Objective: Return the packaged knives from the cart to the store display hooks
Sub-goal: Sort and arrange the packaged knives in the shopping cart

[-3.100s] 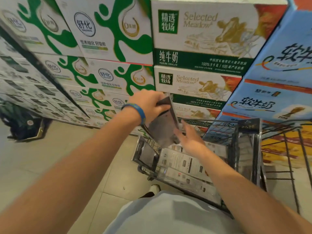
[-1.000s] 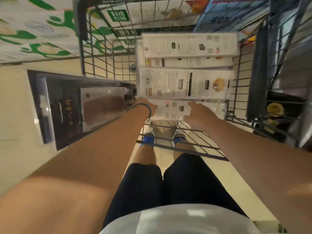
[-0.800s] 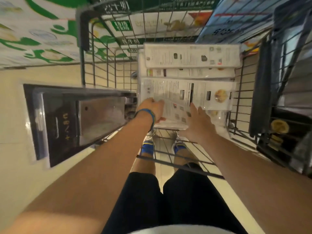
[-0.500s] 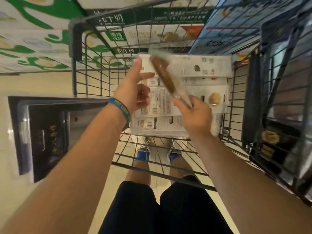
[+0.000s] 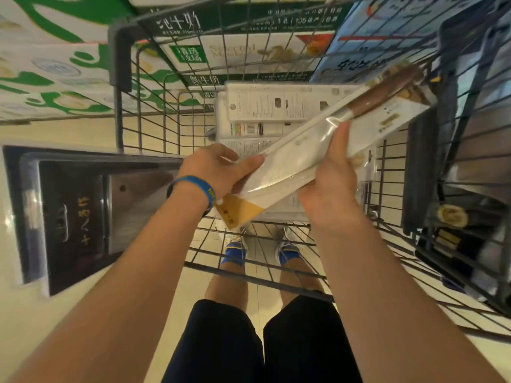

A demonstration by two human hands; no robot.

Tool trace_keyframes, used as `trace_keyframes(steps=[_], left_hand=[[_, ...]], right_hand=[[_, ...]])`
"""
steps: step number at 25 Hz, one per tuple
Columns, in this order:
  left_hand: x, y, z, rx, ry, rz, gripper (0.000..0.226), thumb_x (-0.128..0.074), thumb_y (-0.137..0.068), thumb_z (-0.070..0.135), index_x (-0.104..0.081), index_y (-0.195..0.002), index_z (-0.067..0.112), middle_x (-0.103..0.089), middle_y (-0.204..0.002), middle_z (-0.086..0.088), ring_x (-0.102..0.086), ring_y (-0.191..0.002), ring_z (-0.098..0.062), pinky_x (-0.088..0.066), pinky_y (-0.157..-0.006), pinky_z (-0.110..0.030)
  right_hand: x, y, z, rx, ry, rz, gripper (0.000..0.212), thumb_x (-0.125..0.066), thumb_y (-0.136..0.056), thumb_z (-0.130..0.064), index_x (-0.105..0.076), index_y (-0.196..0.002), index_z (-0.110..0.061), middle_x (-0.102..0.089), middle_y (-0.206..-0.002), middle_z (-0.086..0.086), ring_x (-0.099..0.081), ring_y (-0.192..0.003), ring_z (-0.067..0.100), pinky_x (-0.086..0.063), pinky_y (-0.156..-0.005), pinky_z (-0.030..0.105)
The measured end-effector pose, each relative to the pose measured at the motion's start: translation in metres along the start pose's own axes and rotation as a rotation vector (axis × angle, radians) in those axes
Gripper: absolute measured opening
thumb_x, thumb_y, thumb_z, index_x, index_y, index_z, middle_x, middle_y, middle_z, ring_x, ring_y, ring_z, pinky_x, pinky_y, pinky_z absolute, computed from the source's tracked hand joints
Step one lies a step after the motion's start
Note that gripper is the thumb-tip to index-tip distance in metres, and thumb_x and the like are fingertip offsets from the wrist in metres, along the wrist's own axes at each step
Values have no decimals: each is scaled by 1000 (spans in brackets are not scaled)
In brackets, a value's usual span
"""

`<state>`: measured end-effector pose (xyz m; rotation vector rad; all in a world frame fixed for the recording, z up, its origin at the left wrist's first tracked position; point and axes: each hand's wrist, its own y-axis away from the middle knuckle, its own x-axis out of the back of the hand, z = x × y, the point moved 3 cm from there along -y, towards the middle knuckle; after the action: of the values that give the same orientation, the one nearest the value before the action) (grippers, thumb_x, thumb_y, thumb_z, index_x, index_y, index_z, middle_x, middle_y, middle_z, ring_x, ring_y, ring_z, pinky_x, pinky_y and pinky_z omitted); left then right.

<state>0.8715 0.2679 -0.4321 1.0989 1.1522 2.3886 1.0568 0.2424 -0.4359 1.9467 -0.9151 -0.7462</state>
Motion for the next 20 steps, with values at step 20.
trace_keyframes(steps=[20], left_hand=[[-30,11,-52,223,537,117,61,-56,-96,48,-41,-148,18,-56,-137,2,-58,-114,-12,-45,-94,-26]], right_hand=[[-71,-99,-5,-32,311,65,43,-50,-107,-37,-50,-142,-13,-62,-134,10,-67,-107,23,-61,-80,34]])
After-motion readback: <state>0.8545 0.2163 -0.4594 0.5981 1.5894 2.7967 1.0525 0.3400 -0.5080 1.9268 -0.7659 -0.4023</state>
